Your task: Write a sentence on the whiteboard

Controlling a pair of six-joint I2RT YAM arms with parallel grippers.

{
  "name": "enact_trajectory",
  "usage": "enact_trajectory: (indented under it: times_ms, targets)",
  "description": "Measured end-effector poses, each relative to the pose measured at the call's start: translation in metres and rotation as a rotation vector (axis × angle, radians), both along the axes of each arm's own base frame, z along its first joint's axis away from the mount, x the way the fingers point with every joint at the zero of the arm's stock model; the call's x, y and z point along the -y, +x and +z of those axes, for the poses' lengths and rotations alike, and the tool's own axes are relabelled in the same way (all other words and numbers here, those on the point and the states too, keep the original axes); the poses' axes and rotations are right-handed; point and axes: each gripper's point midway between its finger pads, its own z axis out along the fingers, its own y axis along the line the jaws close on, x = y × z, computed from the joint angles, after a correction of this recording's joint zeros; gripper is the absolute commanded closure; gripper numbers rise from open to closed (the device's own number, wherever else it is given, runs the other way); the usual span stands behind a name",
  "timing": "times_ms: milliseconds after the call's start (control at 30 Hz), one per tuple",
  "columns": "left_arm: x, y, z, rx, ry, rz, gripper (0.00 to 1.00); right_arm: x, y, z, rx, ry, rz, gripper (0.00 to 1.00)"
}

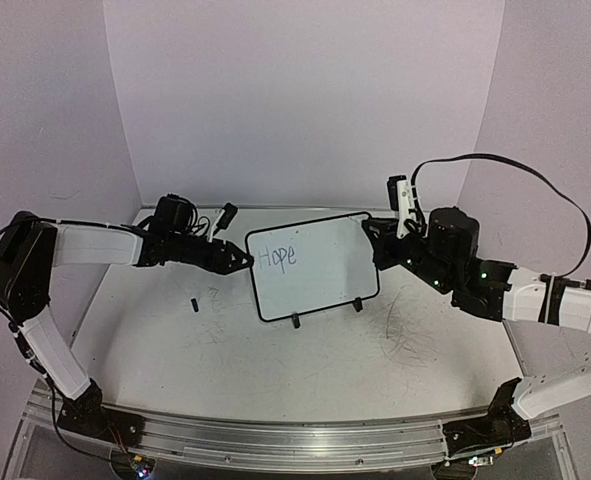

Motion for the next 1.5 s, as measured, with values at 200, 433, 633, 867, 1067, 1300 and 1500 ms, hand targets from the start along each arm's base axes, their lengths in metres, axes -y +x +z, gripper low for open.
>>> enact_trajectory:
  times_ms: [200, 433, 633, 867, 1067, 1300, 1500]
  targets:
    - [-0.012, 0.004, 0.044, 0.061, -0.046, 0.111, 0.19, 0.002, -0.008, -0.002, 0.007, -0.067, 0.035, 1.0]
    - [-0.021, 0.005, 0.059, 0.035, -0.108, 0.213, 0.24, 0.001, -0.011, 0.003, -0.025, -0.121, 0.059, 1.0]
    - [-0.021, 0.008, 0.056, 0.007, -0.129, 0.245, 0.21, -0.003, -0.006, 0.003, -0.056, -0.114, 0.047, 1.0]
    - [-0.022, 0.013, 0.048, -0.019, -0.145, 0.276, 0.18, -0.017, 0.002, -0.028, -0.169, -0.074, 0.043, 1.0]
    - [-0.02, 0.015, 0.041, -0.041, -0.15, 0.283, 0.18, -0.027, 0.004, -0.041, -0.231, -0.027, 0.056, 1.0]
    - [-0.015, 0.015, 0.049, -0.015, -0.192, 0.253, 0.18, -0.049, 0.006, -0.046, -0.255, -0.02, 0.098, 1.0]
    - [-0.013, 0.014, 0.035, -0.04, -0.229, 0.254, 0.21, -0.056, 0.003, -0.054, -0.27, -0.033, 0.121, 1.0]
